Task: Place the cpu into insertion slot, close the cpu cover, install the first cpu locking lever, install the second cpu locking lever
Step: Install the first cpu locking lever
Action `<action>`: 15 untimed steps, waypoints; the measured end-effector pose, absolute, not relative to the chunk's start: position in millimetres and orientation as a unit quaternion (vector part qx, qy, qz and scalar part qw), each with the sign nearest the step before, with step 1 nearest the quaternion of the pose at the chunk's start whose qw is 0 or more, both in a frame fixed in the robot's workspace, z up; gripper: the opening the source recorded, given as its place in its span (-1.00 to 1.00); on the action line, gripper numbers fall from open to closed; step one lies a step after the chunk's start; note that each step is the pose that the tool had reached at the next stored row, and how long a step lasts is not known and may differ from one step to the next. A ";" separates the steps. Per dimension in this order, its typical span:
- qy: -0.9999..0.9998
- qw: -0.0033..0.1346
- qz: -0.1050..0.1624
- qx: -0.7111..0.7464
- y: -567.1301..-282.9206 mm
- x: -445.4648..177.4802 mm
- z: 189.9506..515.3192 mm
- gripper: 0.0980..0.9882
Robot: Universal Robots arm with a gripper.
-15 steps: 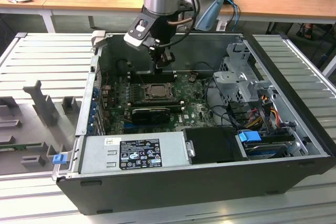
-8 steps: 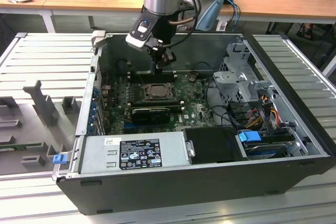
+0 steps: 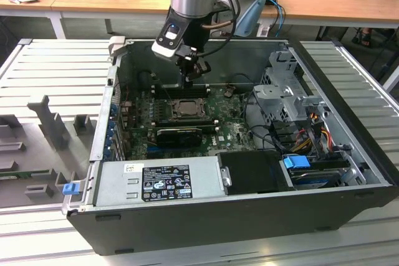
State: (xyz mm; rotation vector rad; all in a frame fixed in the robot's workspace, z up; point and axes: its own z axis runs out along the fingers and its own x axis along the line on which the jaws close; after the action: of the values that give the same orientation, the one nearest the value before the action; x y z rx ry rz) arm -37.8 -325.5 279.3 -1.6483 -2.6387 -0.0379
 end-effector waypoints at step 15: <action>-0.873 0.014 -0.013 -0.487 -325.5 -37.8 279.3 -0.98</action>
State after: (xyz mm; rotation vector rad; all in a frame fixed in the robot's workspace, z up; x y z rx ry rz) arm -37.8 -325.5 279.3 -1.5158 -2.7201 -0.0394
